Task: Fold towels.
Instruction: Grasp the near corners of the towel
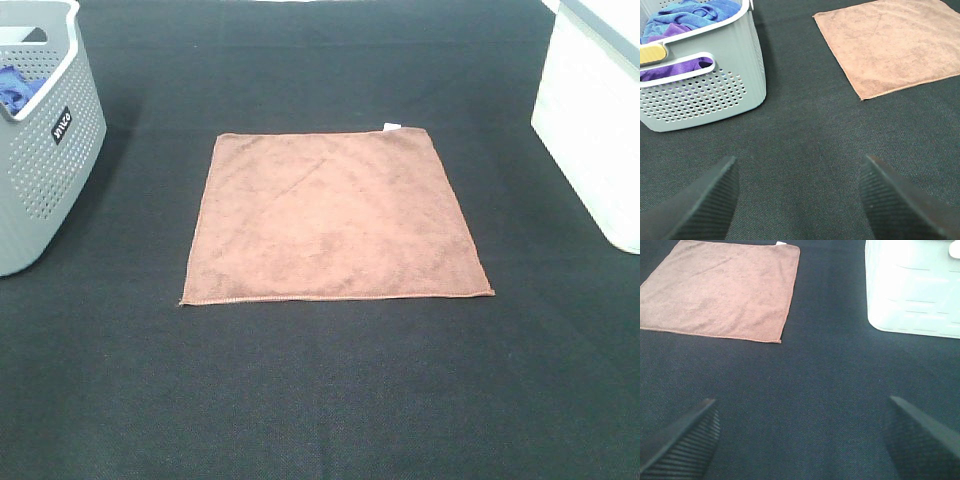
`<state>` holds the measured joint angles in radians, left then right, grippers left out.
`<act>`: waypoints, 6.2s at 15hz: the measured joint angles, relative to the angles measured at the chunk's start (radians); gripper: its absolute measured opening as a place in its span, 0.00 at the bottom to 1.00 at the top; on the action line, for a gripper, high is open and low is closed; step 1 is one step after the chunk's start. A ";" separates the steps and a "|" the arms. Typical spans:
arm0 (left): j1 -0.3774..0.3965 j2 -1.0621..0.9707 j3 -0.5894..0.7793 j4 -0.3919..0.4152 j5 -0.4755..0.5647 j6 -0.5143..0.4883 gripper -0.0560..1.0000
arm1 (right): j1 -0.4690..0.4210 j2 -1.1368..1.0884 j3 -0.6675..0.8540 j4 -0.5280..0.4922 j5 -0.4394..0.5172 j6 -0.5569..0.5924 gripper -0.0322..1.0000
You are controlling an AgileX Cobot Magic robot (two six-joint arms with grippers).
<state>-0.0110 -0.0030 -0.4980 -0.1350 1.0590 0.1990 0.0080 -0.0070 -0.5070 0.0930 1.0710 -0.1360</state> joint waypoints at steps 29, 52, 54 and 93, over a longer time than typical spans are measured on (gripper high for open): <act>0.000 0.000 0.000 0.000 0.000 0.000 0.68 | 0.000 0.000 0.000 0.000 0.000 0.000 0.84; 0.000 0.000 0.000 0.000 0.000 0.000 0.68 | 0.000 0.000 0.000 0.000 0.000 0.000 0.84; 0.000 0.000 0.000 0.000 0.000 0.000 0.68 | 0.000 0.000 0.000 0.000 0.000 0.000 0.84; -0.105 1.855 -0.358 -1.148 -0.558 0.664 0.68 | 0.000 1.811 -0.552 0.384 -0.411 -0.112 0.75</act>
<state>-0.1160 1.8520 -0.8560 -1.2830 0.5010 0.8630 0.0080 1.8040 -1.0590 0.4770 0.6600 -0.2480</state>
